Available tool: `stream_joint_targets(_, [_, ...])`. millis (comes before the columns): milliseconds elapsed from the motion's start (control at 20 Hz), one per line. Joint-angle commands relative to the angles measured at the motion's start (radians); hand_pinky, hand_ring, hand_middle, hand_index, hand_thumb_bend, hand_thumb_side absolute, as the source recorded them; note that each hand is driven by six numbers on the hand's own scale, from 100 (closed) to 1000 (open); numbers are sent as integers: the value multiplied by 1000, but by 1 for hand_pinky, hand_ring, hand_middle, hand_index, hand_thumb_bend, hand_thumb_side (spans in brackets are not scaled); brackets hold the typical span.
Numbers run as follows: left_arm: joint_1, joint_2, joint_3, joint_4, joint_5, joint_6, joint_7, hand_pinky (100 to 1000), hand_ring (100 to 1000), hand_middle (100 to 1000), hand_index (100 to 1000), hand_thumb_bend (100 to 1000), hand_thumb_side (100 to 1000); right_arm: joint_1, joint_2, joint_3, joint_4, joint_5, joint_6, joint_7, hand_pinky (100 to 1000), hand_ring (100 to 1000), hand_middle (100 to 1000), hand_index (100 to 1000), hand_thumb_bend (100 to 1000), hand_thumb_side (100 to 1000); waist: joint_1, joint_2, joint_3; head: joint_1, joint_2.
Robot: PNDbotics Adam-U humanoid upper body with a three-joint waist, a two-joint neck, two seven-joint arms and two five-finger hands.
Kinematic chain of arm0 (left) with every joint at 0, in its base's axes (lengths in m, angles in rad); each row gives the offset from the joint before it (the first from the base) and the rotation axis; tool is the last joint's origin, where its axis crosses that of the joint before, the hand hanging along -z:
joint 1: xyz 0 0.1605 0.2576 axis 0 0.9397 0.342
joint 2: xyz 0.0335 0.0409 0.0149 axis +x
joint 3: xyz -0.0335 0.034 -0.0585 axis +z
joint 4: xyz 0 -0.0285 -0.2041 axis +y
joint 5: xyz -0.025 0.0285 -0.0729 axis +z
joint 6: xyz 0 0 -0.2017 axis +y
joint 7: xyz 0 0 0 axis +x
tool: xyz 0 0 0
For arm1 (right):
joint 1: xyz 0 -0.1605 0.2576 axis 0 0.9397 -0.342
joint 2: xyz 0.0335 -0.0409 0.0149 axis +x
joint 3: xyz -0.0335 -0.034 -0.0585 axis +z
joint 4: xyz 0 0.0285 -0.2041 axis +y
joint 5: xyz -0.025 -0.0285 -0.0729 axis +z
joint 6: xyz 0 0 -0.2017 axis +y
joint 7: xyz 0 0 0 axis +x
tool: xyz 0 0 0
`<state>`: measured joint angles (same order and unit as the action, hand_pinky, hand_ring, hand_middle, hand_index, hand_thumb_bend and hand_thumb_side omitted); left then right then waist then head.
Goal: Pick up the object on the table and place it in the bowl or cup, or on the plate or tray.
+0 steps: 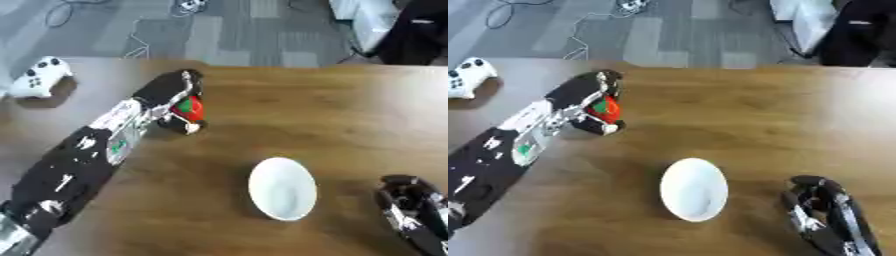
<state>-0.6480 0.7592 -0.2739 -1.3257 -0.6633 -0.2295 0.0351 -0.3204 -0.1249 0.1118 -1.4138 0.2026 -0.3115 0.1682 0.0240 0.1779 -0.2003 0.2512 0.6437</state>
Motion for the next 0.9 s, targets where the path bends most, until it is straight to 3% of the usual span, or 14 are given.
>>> stream_joint_targets(50, [-3, 68, -14, -117, 91, 12, -50, 641, 891, 376, 385, 516, 100, -1, -26, -23, 6, 27, -3, -22, 148, 419, 514, 693, 482, 439, 3, -36, 6, -25, 24])
stream_joint_targets(350, [-13, 71, -52, -262, 175, 42, -131, 641, 899, 375, 389, 526, 100, 6, -42, -54, 53, 62, -7, -61, 144, 418, 514, 693, 485, 440, -2, -68, 11, -25, 39])
stream_joint_targets(900, [-54, -1, -91, -242, 142, 24, -170, 626, 890, 376, 386, 528, 100, 25, -58, -37, 91, 26, -21, -47, 143, 417, 514, 692, 483, 426, -30, -79, -15, 32, 24])
